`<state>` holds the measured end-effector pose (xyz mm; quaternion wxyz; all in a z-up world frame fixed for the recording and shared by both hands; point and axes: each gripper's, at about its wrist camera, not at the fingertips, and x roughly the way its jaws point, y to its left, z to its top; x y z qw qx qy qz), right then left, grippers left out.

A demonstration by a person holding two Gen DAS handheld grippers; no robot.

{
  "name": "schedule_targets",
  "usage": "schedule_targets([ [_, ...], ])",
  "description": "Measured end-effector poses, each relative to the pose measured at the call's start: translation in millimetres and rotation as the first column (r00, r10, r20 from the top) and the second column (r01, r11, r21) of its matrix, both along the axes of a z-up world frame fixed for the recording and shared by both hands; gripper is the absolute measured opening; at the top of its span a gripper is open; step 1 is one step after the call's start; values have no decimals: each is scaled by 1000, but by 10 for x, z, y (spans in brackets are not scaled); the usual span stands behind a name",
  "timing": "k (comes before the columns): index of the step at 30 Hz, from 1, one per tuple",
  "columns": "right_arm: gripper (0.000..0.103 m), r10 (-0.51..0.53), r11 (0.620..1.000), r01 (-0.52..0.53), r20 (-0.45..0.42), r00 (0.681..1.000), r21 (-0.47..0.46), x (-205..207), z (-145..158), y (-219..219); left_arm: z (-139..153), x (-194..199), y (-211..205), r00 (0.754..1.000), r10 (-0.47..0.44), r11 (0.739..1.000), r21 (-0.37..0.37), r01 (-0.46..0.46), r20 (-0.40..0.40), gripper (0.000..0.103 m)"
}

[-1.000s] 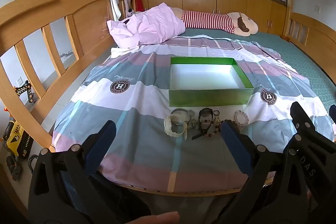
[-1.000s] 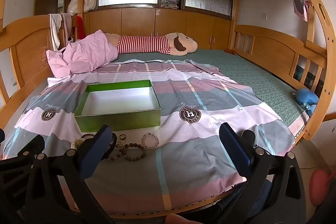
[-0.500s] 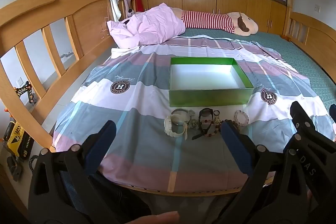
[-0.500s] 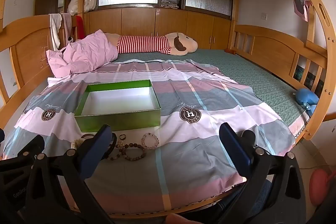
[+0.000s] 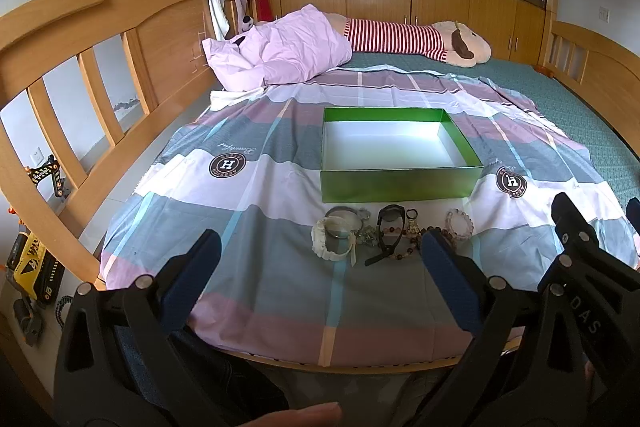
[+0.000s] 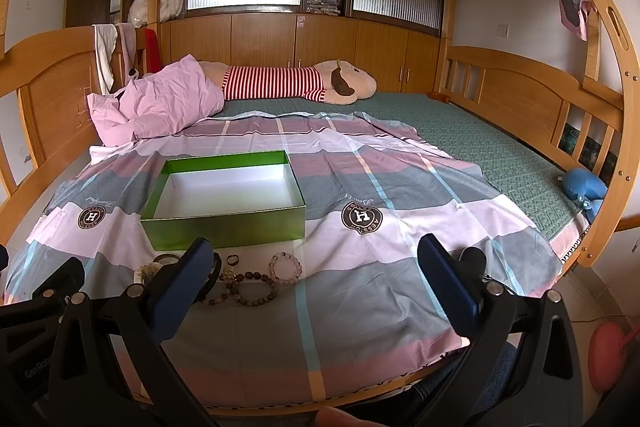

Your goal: Organize jewelry

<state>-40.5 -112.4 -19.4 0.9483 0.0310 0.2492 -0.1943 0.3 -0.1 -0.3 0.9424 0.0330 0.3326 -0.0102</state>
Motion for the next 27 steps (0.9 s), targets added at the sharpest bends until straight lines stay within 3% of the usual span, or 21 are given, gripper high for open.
schedule_targets([
  [27, 100, 0, 1000, 0, -7, 1000, 2, 5, -13, -10, -63, -39, -44, 1000, 1, 1000, 0, -1, -5, 99],
])
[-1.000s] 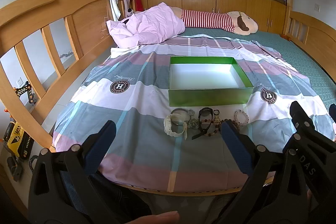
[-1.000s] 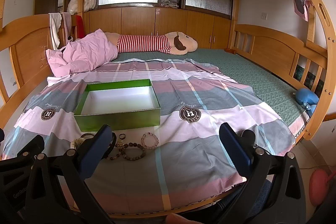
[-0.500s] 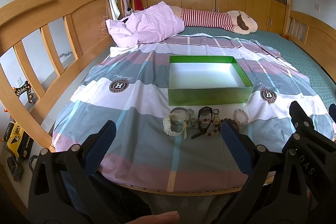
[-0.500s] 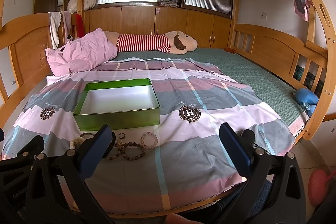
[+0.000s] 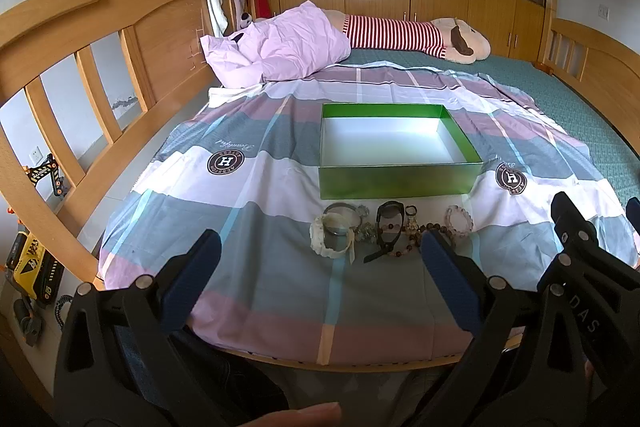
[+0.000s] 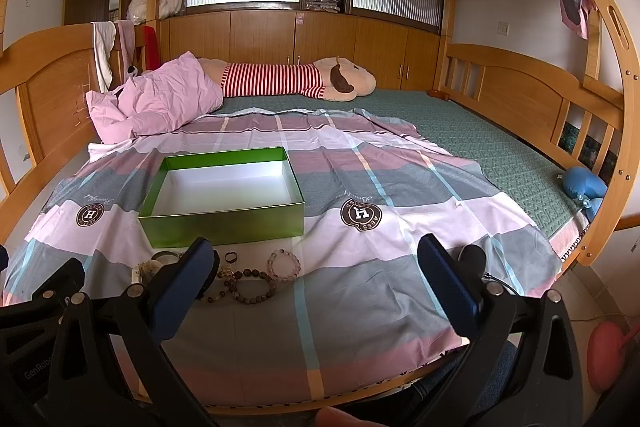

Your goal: Organize jewelry

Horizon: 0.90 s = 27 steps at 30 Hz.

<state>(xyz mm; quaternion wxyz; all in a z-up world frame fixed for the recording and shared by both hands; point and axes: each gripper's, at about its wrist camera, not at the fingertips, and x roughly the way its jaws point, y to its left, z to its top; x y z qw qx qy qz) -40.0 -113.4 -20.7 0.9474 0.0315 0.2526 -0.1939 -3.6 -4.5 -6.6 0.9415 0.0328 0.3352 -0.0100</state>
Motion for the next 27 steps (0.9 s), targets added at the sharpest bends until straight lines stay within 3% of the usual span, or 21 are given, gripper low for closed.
schedule_targets([
  [27, 100, -4, 1000, 4, -12, 1000, 4, 16, -100, -20, -70, 29, -8, 1000, -1, 1000, 1, 1, -8, 99],
])
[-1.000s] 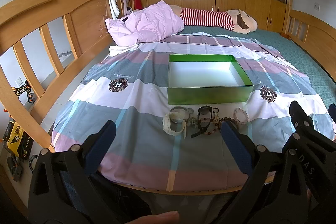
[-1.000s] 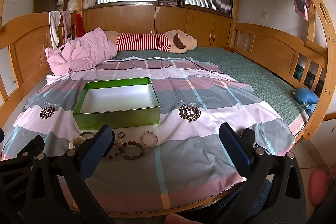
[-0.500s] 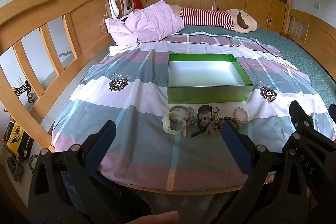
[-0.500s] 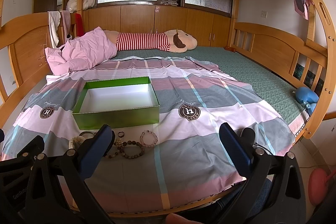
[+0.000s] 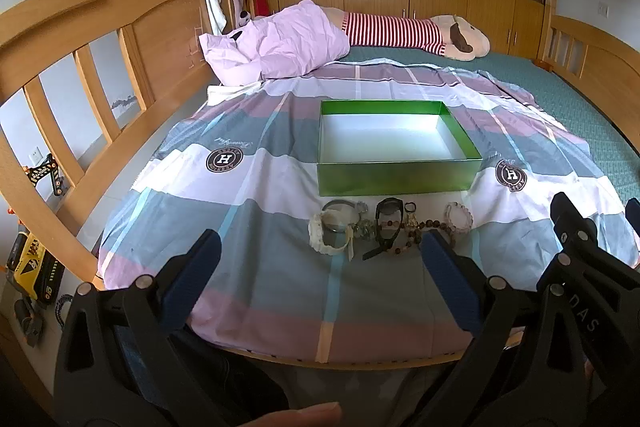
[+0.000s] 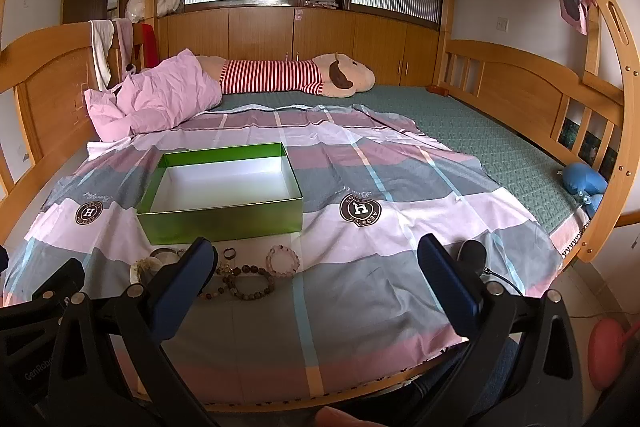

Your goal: Organize jewelry

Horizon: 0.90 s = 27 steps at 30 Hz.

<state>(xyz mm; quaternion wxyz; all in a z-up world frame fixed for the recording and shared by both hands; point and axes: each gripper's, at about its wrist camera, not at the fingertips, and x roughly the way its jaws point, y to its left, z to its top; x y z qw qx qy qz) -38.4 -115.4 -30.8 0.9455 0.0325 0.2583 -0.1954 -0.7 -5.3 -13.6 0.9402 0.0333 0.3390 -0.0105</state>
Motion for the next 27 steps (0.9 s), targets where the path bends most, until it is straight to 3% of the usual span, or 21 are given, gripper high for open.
schedule_targets([
  [6, 100, 18, 1000, -19, -46, 999, -20, 127, -31, -101, -223, 119, -2, 999, -13, 1000, 8, 14, -52, 99],
  [11, 99, 65, 994, -46, -193, 979, 102, 554, -379, -587, -541, 515, 179, 986, 18, 1000, 3, -18, -166, 99],
  [12, 97, 86, 989, -57, -218, 972, 136, 629, -471, -652, -635, 599, 206, 980, 19, 1000, -5, -20, -197, 94],
  [13, 84, 105, 984, -63, -248, 963, 169, 718, -588, -720, -692, 662, 209, 975, 18, 1000, -8, -21, -220, 89],
  [14, 72, 114, 980, -62, -285, 952, 187, 798, -692, -752, -821, 769, 221, 962, 8, 1000, -23, -15, -273, 77],
  [17, 49, 190, 957, -93, -351, 917, 273, 1004, -913, -745, -1012, 945, 186, 936, -29, 997, -74, 4, -350, 61],
  [20, 48, 262, 936, -141, -373, 890, 322, 1208, -1016, -625, -1121, 1054, 142, 922, -46, 994, -110, 3, -384, 59],
  [27, 48, 309, 939, -196, -445, 841, 281, 1638, -1317, -307, -1340, 1351, 39, 904, -46, 996, -85, 10, -426, 59],
])
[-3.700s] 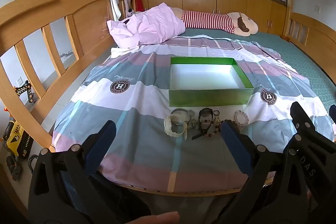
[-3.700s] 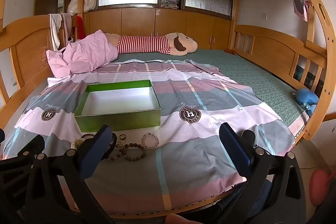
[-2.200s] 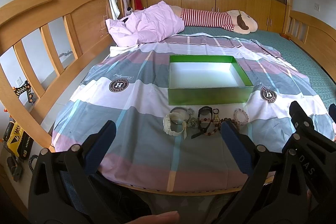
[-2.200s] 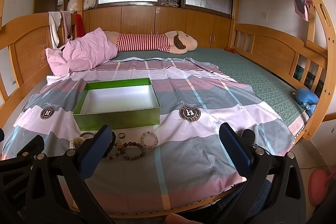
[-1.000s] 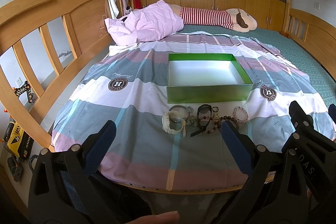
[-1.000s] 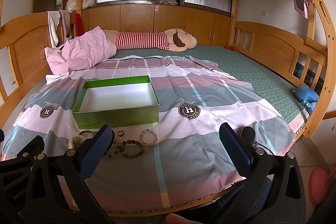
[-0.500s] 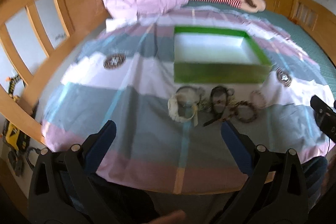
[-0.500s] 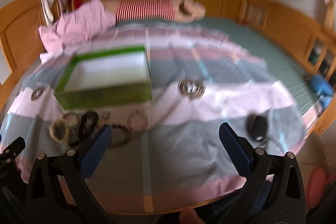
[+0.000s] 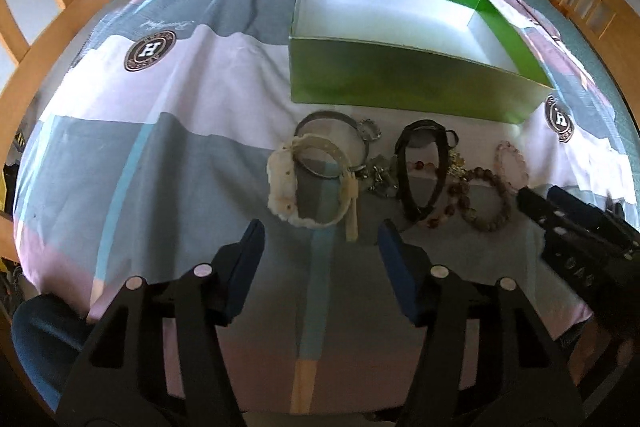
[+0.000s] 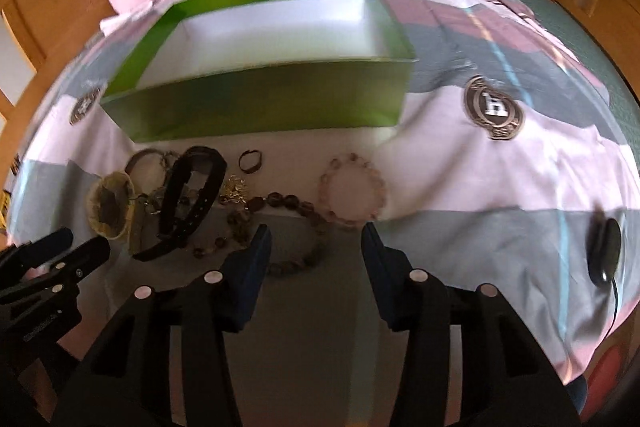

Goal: Organize jewelry
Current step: 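Grasp the white watch with the left tool while the right tool grasps the black watch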

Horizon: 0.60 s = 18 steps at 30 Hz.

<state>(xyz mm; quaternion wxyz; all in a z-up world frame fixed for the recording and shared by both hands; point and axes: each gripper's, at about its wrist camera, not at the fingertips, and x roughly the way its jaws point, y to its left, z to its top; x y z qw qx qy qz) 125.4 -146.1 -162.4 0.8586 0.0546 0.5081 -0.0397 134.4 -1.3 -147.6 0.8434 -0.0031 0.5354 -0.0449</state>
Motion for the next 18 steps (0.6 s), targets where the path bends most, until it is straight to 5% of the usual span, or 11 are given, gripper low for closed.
schedule_targets([
  [6, 31, -36, 999, 36, -56, 998, 3, 134, -217, -13, -134, 179, 91, 998, 42, 999, -31, -44, -40, 59],
  [13, 31, 18, 990, -23, 43, 999, 138, 378, 34, 88, -121, 325, 215, 996, 82, 996, -31, -83, -31, 59],
  [18, 31, 105, 992, -101, -46, 993, 78, 659, -115, 426, -212, 425, 213, 996, 73, 997, 11, -73, -55, 60],
])
